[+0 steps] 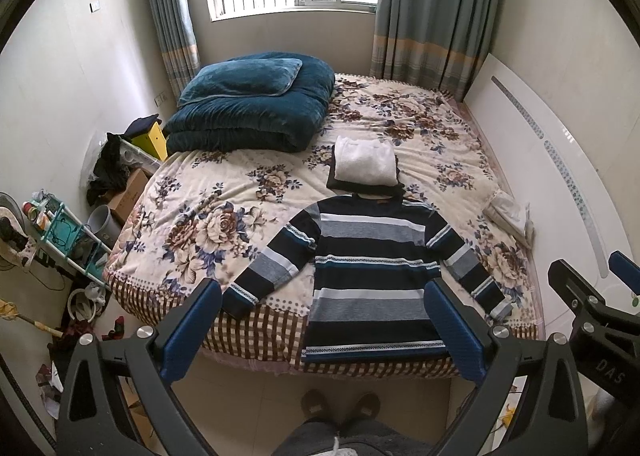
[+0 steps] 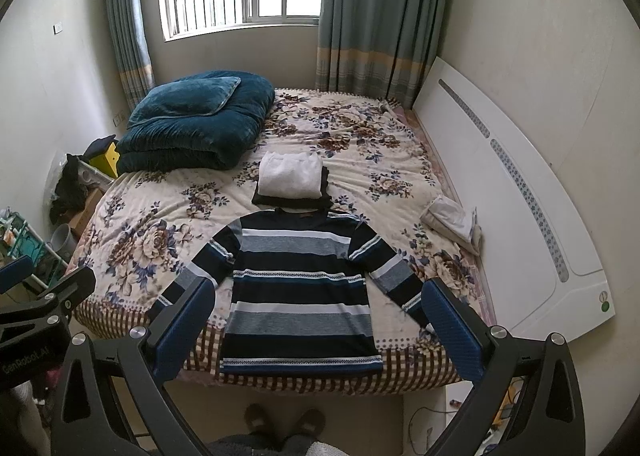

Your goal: Fold small clothes

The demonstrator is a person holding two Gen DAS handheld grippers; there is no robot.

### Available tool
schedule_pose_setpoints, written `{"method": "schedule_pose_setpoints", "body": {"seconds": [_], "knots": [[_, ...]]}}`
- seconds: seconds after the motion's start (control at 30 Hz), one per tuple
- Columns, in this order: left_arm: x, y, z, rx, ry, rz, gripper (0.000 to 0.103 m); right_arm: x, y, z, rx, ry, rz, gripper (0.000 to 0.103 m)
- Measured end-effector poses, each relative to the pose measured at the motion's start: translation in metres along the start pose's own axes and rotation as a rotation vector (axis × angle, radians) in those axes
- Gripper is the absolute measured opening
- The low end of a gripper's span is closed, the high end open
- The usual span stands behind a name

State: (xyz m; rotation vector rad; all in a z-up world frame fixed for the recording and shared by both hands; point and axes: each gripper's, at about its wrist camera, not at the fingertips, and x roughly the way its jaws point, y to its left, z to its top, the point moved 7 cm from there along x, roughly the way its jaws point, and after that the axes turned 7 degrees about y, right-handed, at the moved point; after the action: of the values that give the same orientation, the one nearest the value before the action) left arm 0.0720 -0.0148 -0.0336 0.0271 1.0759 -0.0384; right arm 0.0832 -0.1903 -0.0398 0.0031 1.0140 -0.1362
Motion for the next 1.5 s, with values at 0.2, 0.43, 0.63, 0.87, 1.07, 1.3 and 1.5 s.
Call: {"method": "schedule_pose_setpoints", "body": {"seconds": [0.2, 0.43, 0.63, 0.87, 1.07, 1.3, 1.5], "knots": [[-0.004, -0.001, -0.002, -0.004, -0.001, -0.006, 0.103, 0.0, -0.001, -0.001, -0.001, -0.002, 0.0, 0.103], [-0.005, -0.006, 0.001, -0.003, -0.004, -0.007, 0.103, 0.0, 0.0, 0.0, 0.0, -0.003, -0.001, 0.103], [-0.006, -0.006, 0.001, -0.004, -0.007, -0.008, 0.103, 0.0, 0.002, 0.001, -0.001, -0.003, 0.0, 0.103], [-0.005, -0.012, 0.005, -0.004, -0.016, -0.015, 0.103, 0.0, 0.002, 0.003, 0.003, -0.004, -0.003, 0.103], [0.055, -0.025, 0.026, 0.023, -0.064, 0.044, 0.103, 0.032, -0.02, 0.02, 0.102, 0.035, -0.002, 0.103], [0.186, -0.062, 0.048, 0.055, 0.001, 0.086, 0.103, 0.161, -0.135, -0.022, 0.408, 0.19, -0.082, 0.103], [0.316, -0.106, 0.043, 0.051, 0.118, 0.121, 0.103, 0.308, -0.26, -0.11, 0.662, 0.361, -0.161, 0.103]]}}
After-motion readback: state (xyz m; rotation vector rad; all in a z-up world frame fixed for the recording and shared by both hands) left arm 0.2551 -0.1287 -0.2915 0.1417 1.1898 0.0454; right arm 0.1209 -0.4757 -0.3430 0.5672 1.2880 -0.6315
